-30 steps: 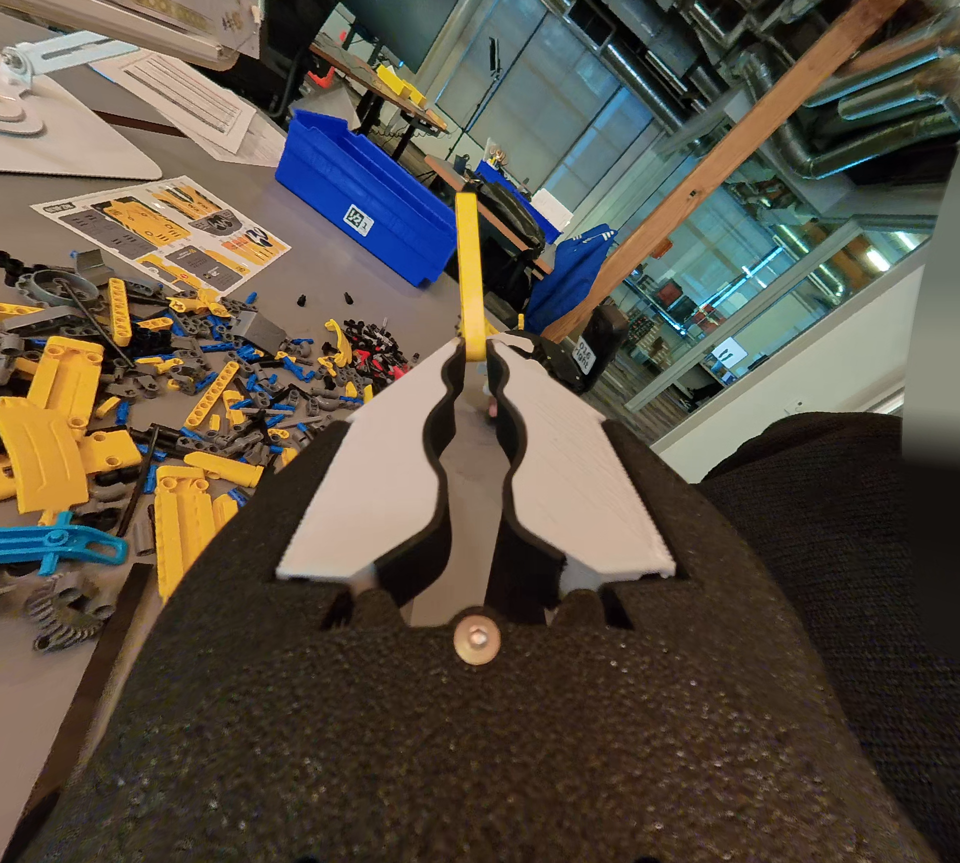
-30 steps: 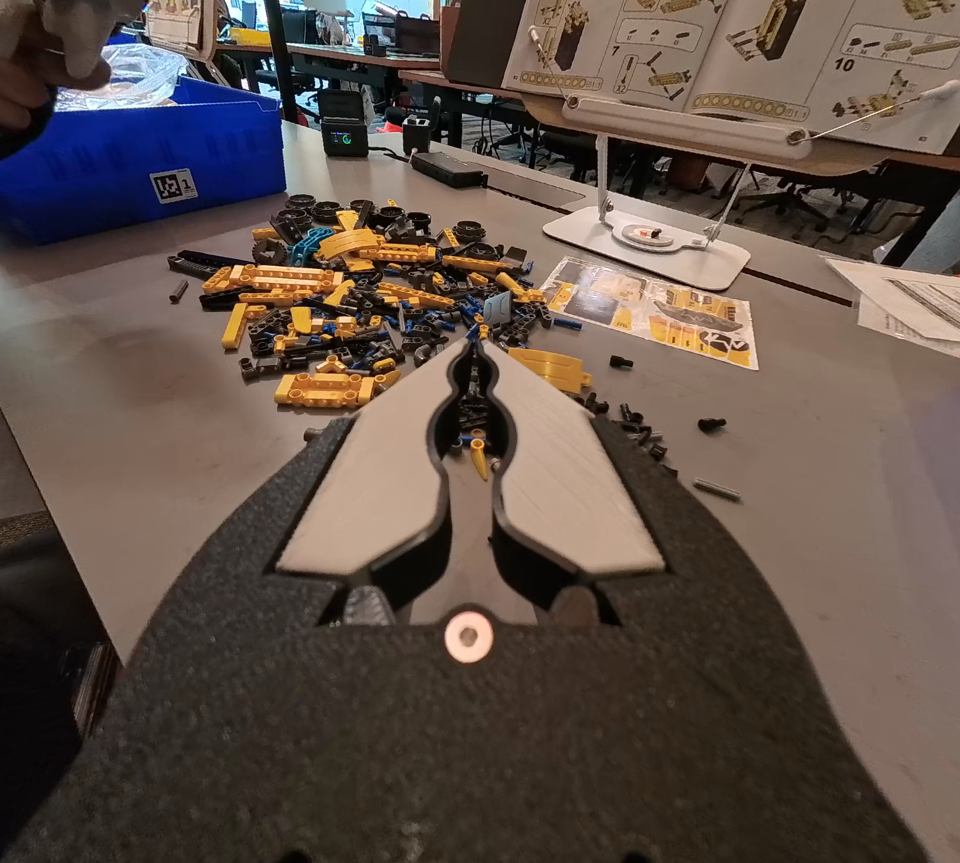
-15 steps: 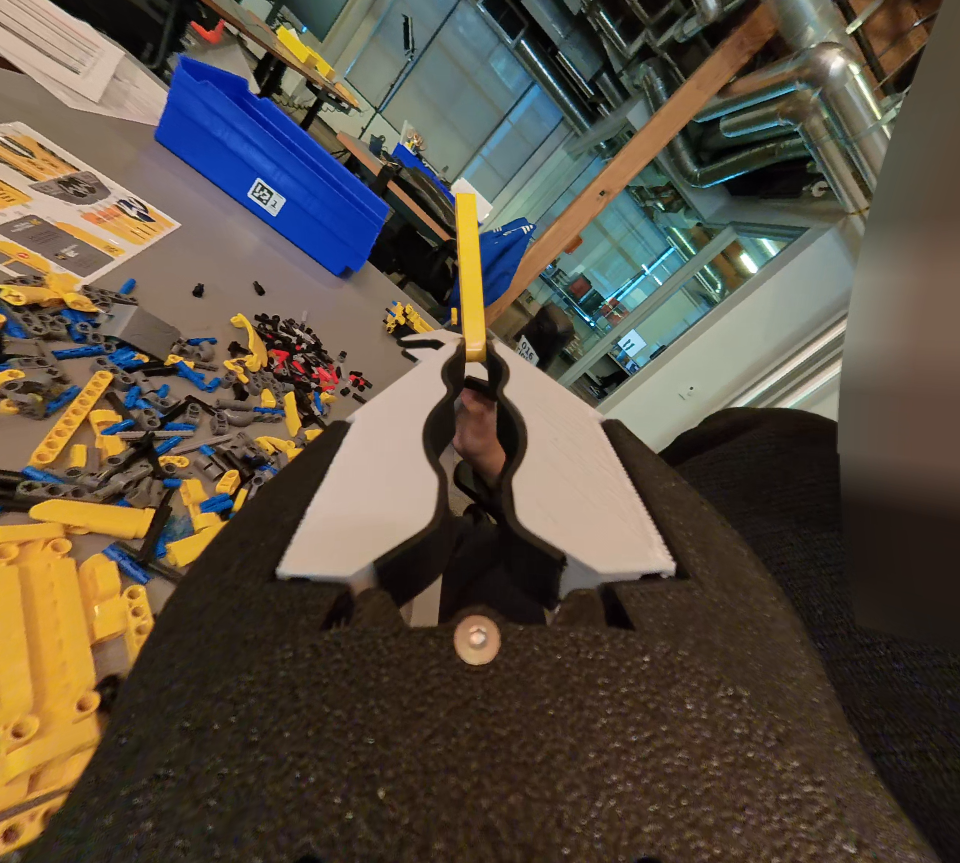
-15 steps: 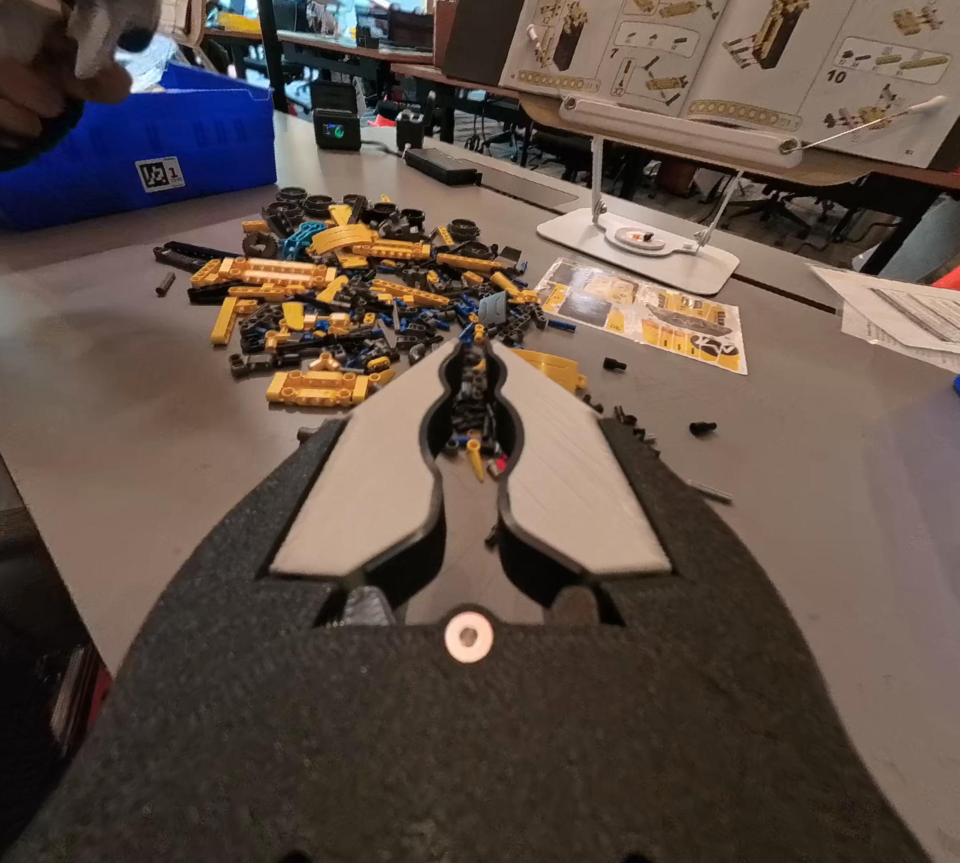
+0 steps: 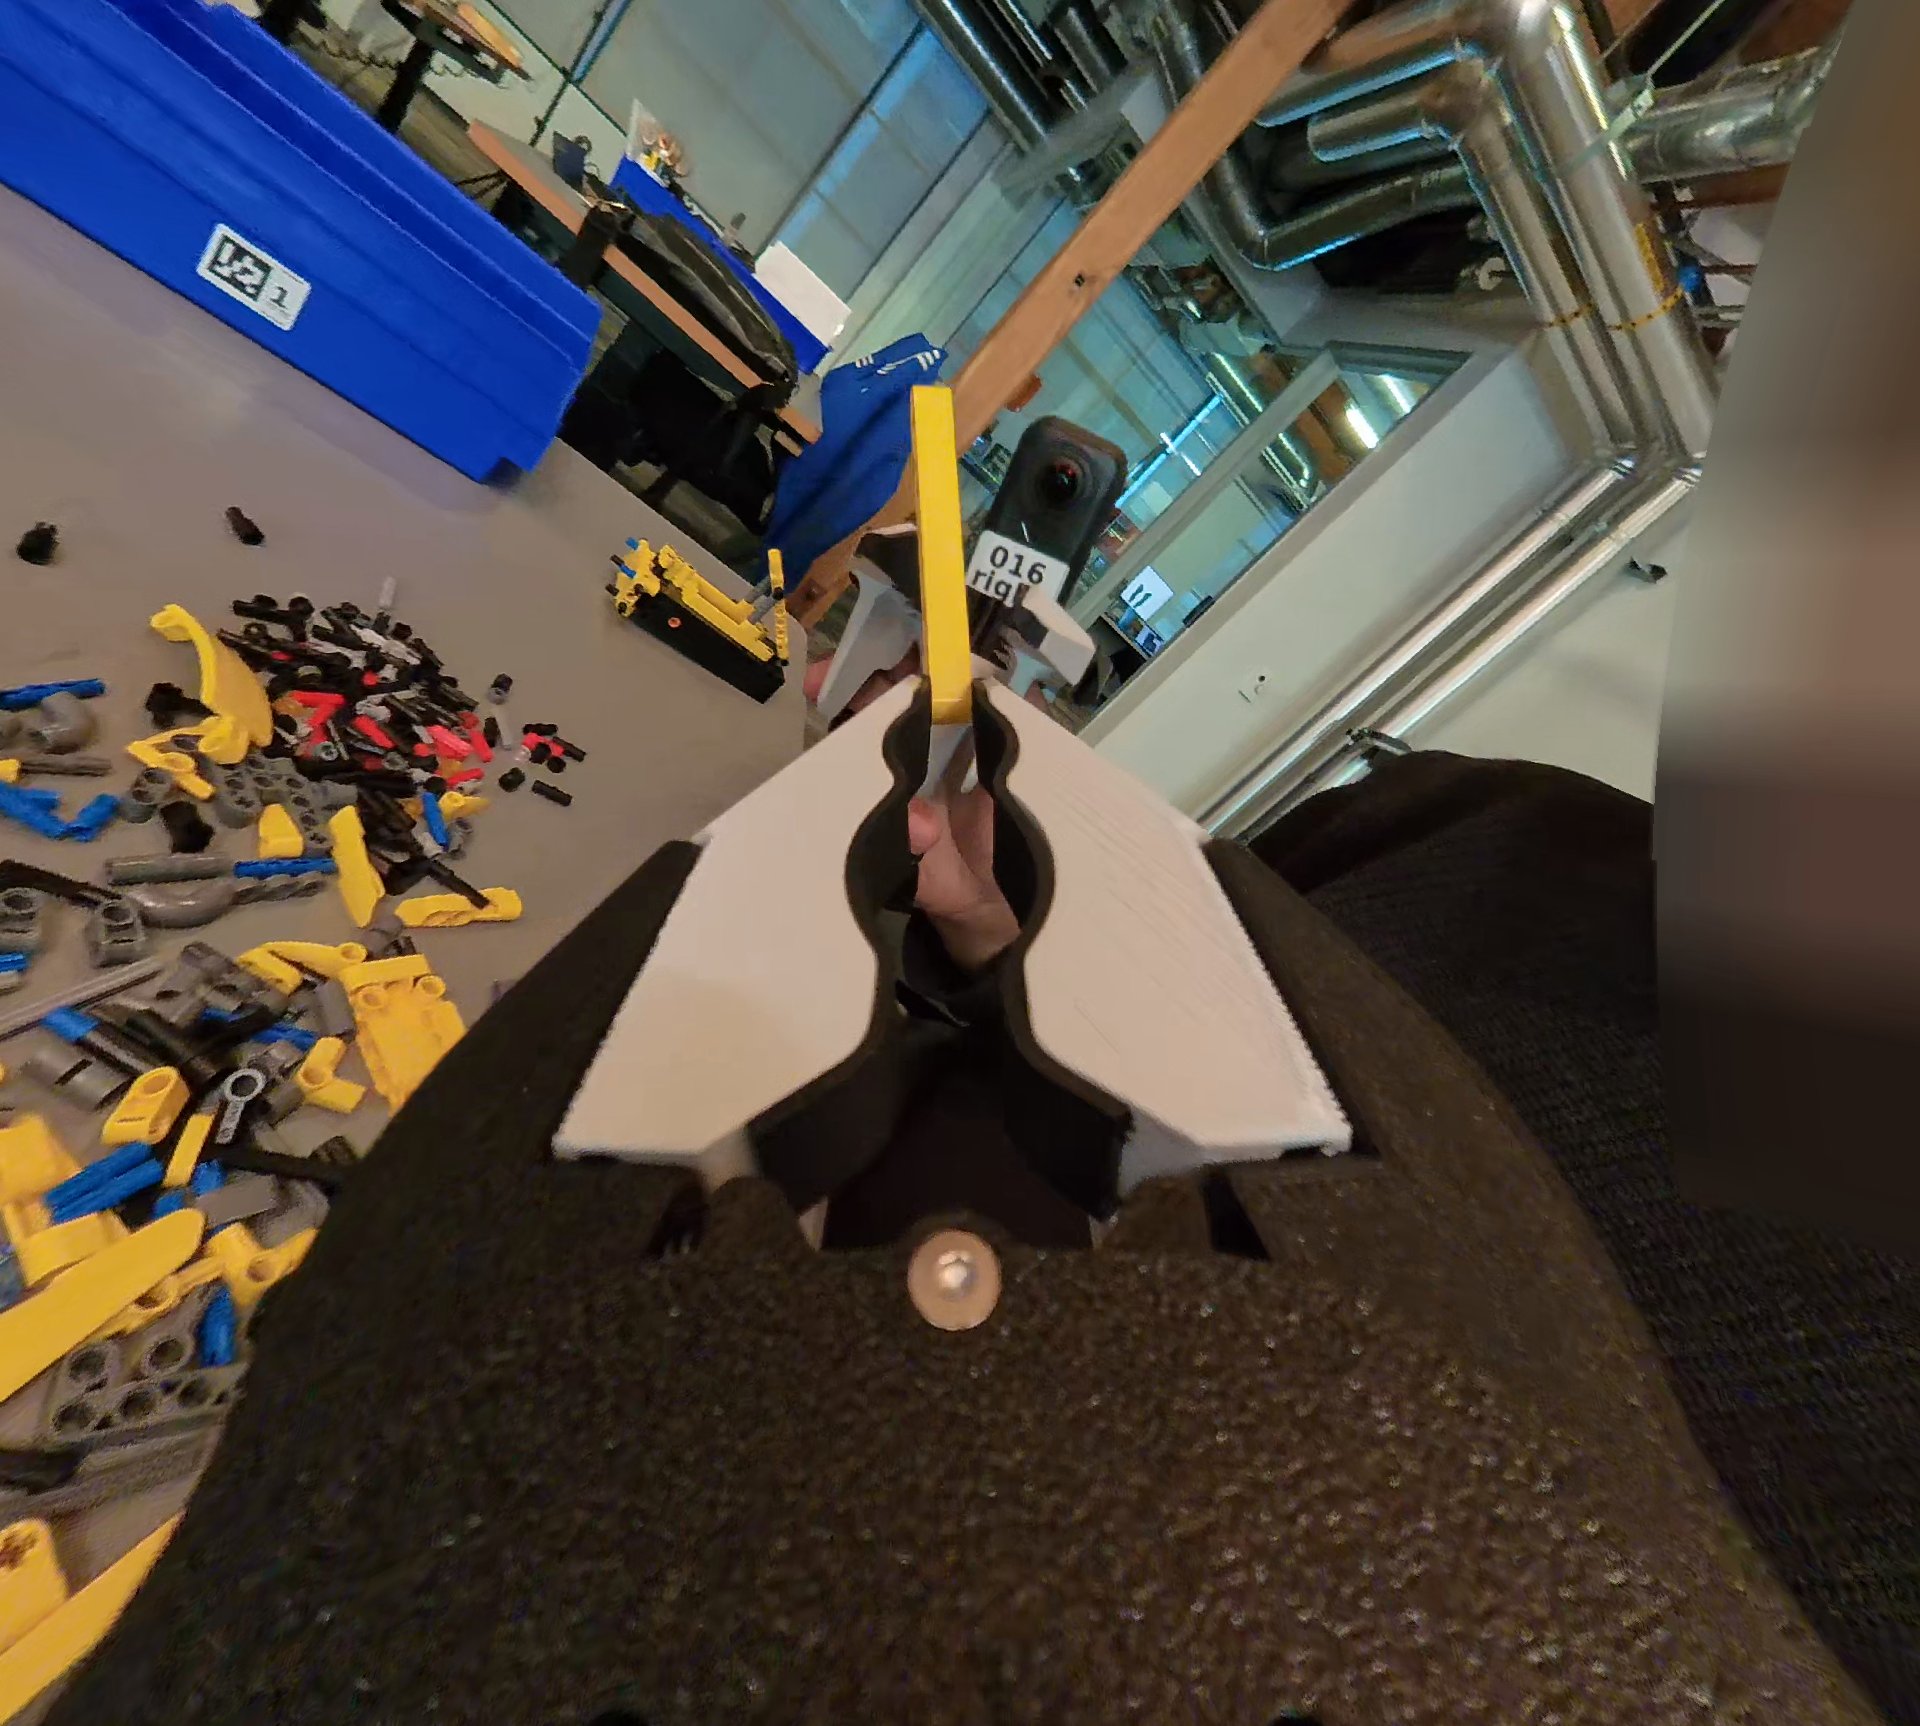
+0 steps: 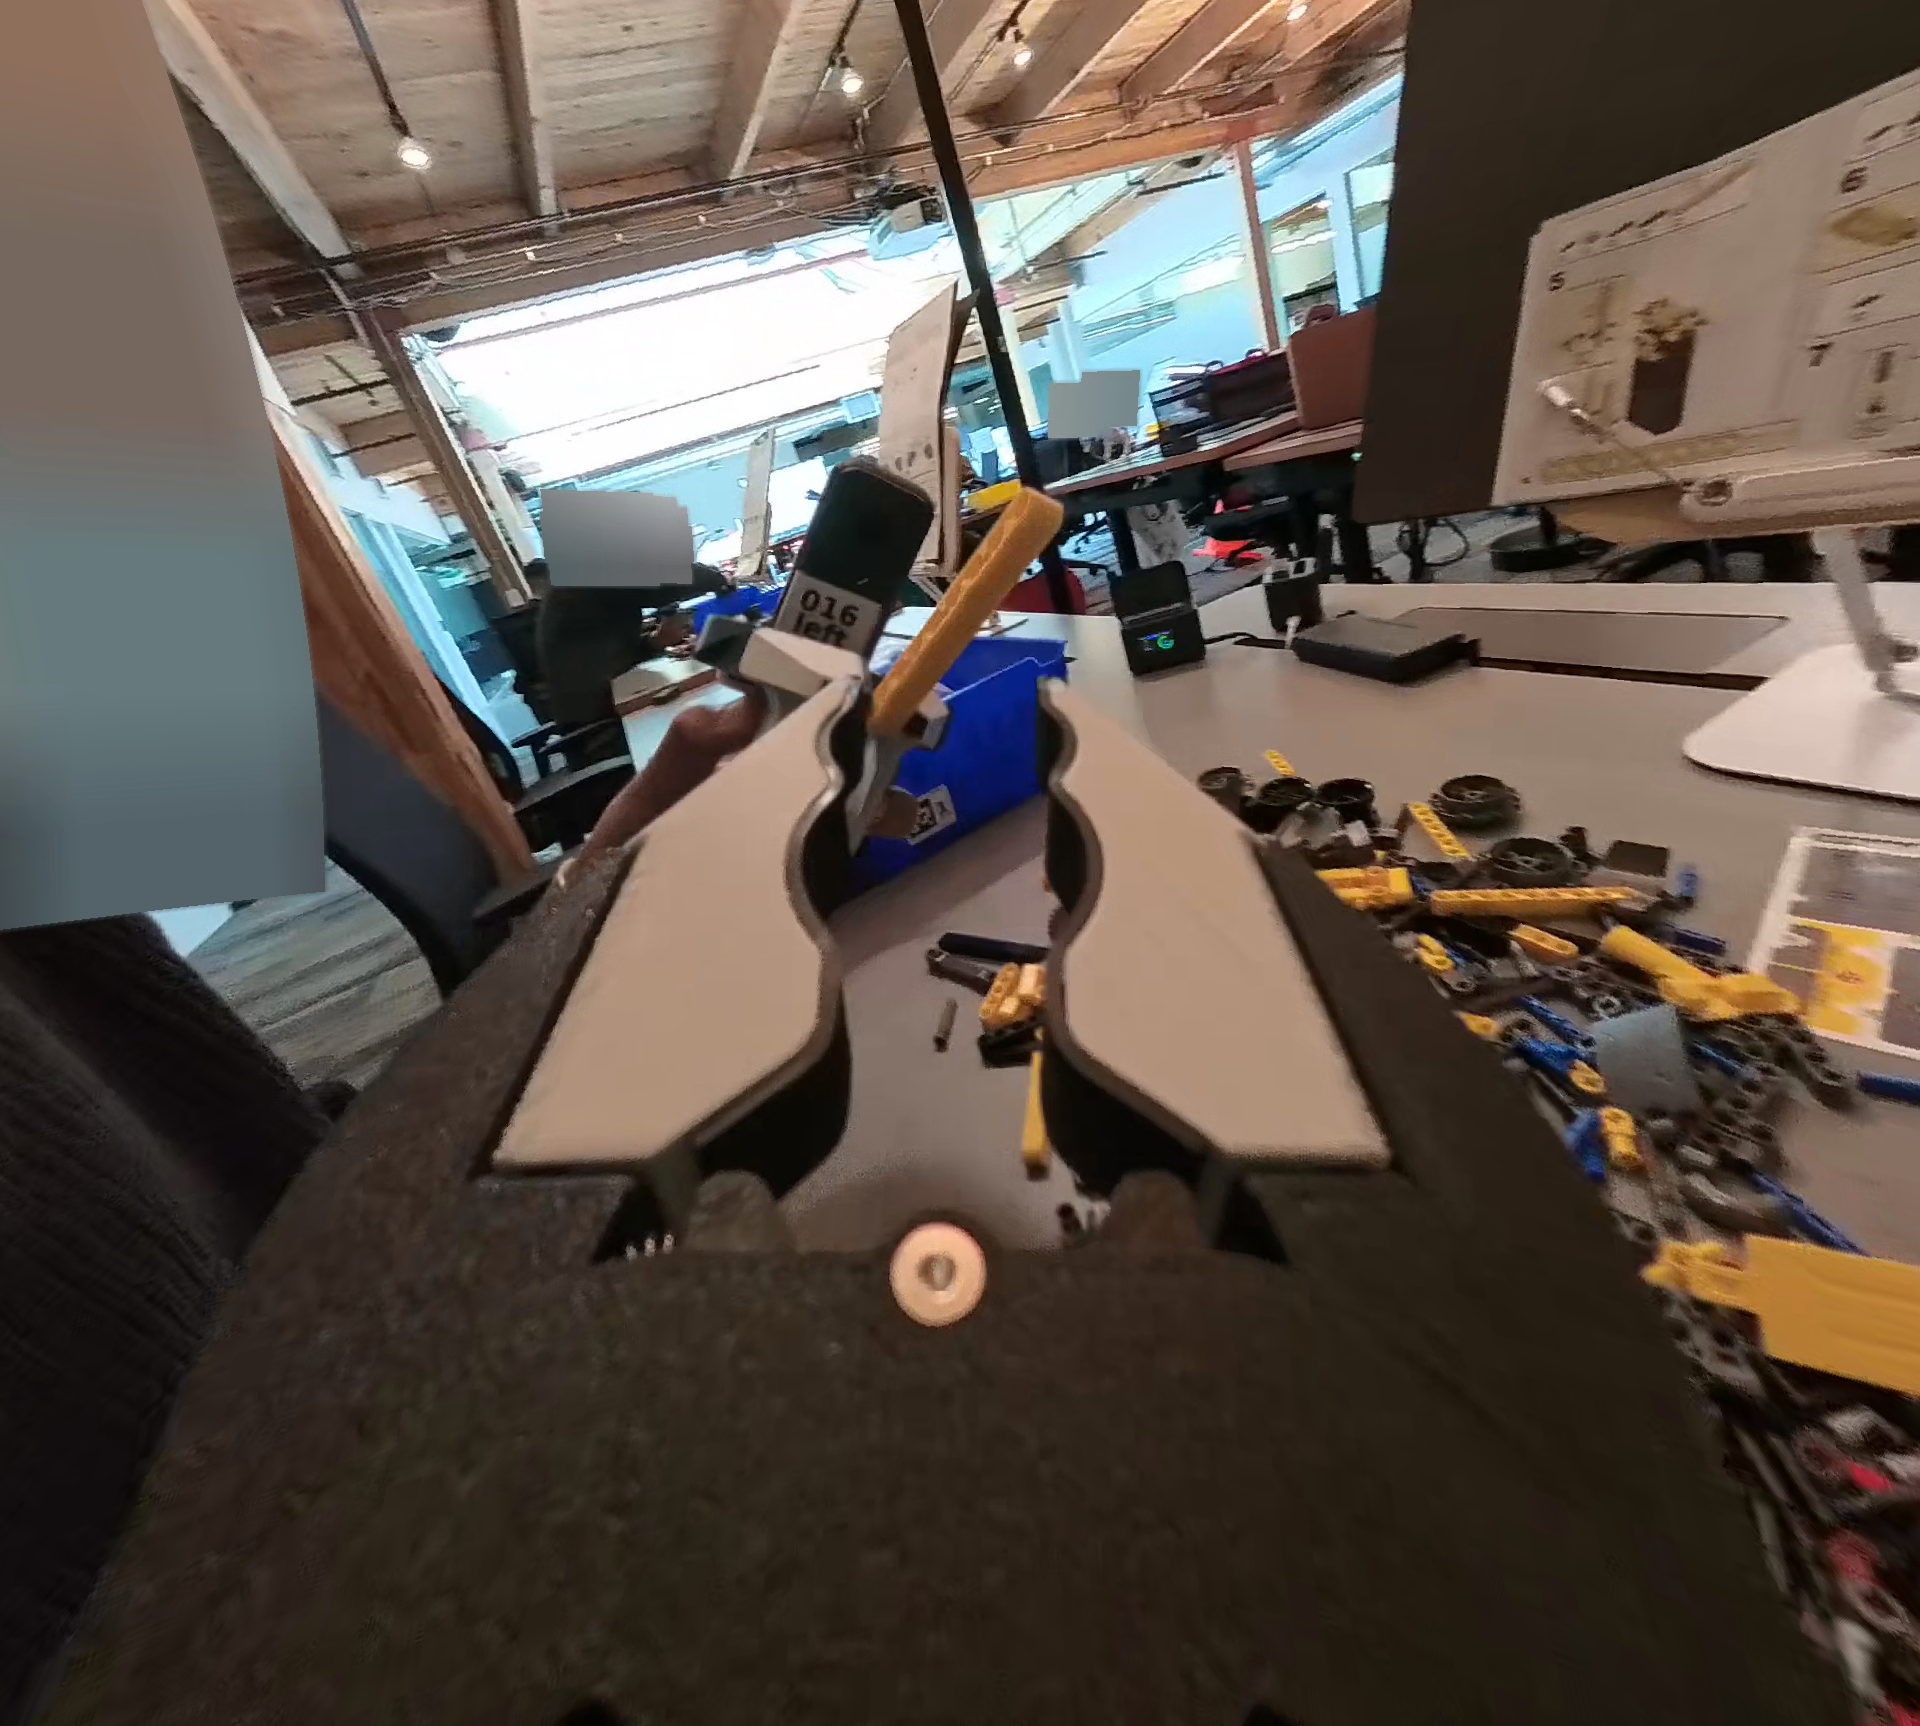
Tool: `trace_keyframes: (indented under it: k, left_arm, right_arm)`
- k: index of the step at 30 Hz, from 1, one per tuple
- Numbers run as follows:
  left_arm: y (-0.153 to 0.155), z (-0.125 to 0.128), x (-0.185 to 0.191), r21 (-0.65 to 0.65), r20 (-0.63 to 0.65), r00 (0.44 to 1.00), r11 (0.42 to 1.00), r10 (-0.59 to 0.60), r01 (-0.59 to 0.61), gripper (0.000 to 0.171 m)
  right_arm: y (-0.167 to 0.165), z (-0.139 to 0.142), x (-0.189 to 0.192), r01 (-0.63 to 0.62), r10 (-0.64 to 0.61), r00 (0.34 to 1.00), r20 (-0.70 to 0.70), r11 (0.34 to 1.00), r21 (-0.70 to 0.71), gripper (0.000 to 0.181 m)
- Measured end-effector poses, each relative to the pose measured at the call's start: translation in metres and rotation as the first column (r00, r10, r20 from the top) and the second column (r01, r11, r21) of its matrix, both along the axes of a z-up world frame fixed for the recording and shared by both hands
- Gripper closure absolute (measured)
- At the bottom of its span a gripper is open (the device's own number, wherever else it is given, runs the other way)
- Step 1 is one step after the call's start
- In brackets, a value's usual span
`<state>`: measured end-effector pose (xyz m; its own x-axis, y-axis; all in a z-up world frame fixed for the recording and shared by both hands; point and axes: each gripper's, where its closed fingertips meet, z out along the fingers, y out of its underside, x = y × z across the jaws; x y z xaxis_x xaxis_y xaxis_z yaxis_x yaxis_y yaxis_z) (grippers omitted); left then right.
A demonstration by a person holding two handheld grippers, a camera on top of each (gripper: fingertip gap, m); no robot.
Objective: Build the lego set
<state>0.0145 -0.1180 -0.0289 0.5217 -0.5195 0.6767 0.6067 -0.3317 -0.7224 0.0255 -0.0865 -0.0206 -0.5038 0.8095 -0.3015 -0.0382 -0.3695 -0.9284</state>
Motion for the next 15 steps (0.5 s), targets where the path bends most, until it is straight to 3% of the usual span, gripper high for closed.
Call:
trace_keyframes:
  k: [5,15]
  left_arm:
    - [0.0,0.004,0.009,0.011,-0.007,1.0,1.0,-0.024,0.024,0.165]
    - [-0.002,0.008,0.014,0.018,-0.016,0.999,0.999,-0.037,0.037,0.165]
  right_arm:
    - [-0.001,0.008,-0.006,-0.032,0.032,0.999,-0.001,0.998,-0.06,0.149]
    - [0.001,0.011,-0.007,-0.001,0.0,1.0,-0.003,0.999,-0.045,0.149]
